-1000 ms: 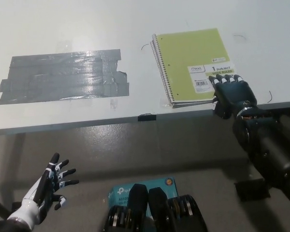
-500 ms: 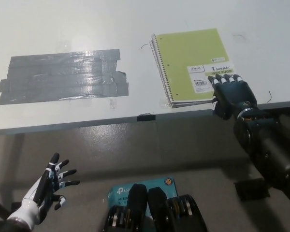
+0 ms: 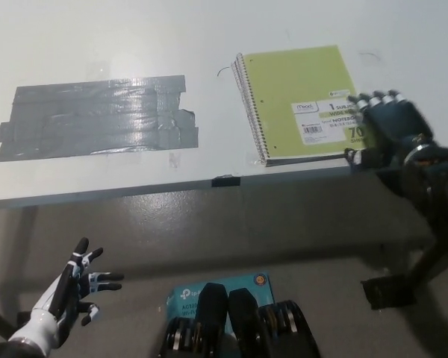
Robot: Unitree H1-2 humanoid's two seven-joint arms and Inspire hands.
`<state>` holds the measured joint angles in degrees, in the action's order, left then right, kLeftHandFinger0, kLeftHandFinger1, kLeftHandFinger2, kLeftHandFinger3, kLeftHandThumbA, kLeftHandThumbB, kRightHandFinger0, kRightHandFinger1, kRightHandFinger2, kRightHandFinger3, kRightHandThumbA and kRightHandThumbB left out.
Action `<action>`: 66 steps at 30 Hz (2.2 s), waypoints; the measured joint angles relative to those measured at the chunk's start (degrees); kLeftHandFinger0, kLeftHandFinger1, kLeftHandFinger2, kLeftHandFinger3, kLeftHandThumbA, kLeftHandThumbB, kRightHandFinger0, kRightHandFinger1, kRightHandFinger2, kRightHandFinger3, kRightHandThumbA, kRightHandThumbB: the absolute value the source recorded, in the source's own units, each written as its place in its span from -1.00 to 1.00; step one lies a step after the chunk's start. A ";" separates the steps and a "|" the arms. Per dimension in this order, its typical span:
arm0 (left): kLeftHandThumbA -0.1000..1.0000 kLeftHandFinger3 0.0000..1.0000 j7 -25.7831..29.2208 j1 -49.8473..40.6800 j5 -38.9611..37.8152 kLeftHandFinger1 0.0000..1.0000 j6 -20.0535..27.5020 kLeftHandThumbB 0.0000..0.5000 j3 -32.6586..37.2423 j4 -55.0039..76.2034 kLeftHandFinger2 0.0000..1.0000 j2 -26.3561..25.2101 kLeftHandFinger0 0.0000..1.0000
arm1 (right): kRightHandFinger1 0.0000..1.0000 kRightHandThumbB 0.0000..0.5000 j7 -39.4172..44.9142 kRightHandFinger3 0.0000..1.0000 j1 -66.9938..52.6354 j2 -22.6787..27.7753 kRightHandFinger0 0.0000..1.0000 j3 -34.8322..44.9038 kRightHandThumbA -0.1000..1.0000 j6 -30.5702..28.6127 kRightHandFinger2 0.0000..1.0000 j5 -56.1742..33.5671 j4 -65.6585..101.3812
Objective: The robot uses its right hand to align two notebooks stacked together until they are fully overlapped
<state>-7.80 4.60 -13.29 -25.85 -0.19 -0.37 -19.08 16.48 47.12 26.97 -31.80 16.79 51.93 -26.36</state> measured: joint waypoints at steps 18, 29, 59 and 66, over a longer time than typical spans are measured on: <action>1.00 0.87 0.02 -1.94 0.09 0.24 0.34 0.85 -0.87 -0.04 0.23 0.46 0.13 | 1.00 0.96 7.48 1.00 -0.66 1.72 1.00 11.90 1.00 1.70 1.00 -4.21 19.28; 1.00 0.96 0.06 -3.18 0.04 0.24 0.20 0.71 -0.96 -0.04 0.38 1.34 0.10 | 1.00 0.36 12.17 1.00 -21.02 3.90 1.00 31.61 1.00 4.33 1.00 -8.24 43.35; 1.00 1.00 0.00 -6.59 -0.02 0.36 0.17 0.80 -5.34 1.14 0.61 2.04 0.17 | 1.00 -0.23 5.69 1.00 -51.63 -13.51 1.00 53.22 1.00 -1.21 1.00 -34.51 24.62; 1.00 1.00 -0.01 -6.58 0.02 0.36 0.12 0.84 -5.34 1.14 0.63 2.03 0.12 | 1.00 -0.18 3.33 1.00 -51.92 -11.73 1.00 49.23 1.00 -4.05 1.00 -35.24 24.83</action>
<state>-7.81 -1.98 -13.27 -25.73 -5.53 0.77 -17.05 19.82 -4.79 15.25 17.43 12.74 16.69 -1.53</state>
